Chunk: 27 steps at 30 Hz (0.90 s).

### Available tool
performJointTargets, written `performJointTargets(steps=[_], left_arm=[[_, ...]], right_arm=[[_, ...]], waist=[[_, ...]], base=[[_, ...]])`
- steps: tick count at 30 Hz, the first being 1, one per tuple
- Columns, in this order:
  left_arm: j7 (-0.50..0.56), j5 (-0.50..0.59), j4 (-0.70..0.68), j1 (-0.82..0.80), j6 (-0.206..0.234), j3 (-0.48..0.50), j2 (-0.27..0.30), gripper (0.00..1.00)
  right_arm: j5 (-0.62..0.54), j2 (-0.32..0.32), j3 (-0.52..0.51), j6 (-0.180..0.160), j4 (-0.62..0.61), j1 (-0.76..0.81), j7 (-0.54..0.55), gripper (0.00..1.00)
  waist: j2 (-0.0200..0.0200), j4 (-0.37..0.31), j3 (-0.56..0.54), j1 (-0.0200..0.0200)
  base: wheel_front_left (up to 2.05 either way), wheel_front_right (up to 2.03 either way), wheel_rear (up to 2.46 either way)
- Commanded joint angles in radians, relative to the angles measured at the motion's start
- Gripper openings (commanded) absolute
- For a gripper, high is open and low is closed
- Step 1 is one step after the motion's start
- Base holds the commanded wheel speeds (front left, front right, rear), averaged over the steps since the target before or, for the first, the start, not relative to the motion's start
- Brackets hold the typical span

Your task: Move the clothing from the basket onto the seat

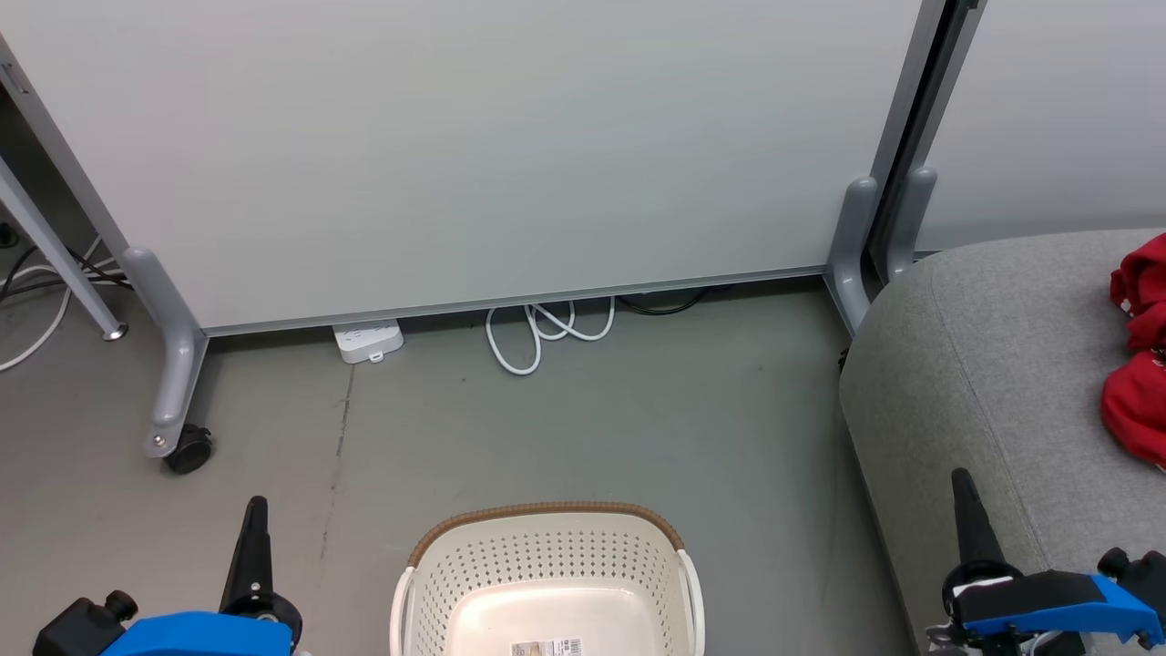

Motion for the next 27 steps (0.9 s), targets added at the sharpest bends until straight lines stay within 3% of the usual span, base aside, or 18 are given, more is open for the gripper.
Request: performJointTargets(steps=[1,27], left_arm=[[0.007,-0.019,-0.013,-0.025,-0.007,0.006,0.007,0.00],[0.074,-0.269,-0.028,-0.033,-0.009,0.034,0.008,0.00]], right_arm=[[0.022,0.001,-0.004,0.000,-0.014,-0.024,0.004,0.00],[0.291,0.002,-0.020,0.000,-0.017,-0.047,0.072,0.00]], waist=[[0.0000,0.000,0.000,0.0000],[0.0000,-0.009,0.001,0.0000]], base=[[0.00,0.00,0.00],[0.00,0.00,0.00]])
